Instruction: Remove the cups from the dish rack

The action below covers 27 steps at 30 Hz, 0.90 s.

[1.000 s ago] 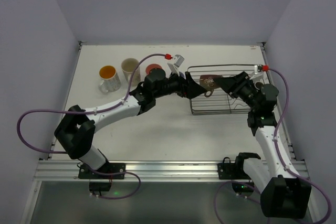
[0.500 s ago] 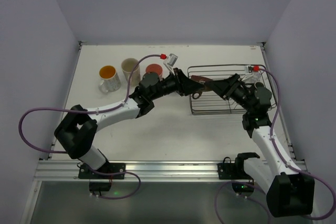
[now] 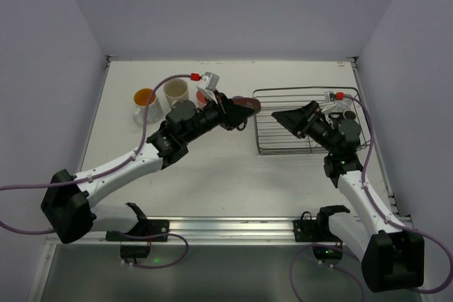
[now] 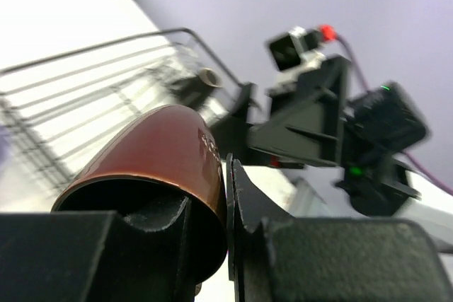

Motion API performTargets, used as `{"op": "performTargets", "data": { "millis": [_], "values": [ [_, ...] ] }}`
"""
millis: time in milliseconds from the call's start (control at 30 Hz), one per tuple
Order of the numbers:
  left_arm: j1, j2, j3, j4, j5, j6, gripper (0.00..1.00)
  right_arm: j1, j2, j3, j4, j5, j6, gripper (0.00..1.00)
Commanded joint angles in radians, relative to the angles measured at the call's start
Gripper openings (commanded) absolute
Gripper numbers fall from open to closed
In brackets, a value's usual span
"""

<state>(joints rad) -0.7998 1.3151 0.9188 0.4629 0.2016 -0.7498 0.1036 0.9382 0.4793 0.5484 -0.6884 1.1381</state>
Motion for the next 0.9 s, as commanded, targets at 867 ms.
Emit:
{"op": "performTargets", "data": {
  "millis": [867],
  "values": [
    [0.543,0.151,0.032,-1.014,-0.358,0.363,0.0,0.002,-0.188,0.088,-0.505,0.159,-0.488,0.99]
  ]
}}
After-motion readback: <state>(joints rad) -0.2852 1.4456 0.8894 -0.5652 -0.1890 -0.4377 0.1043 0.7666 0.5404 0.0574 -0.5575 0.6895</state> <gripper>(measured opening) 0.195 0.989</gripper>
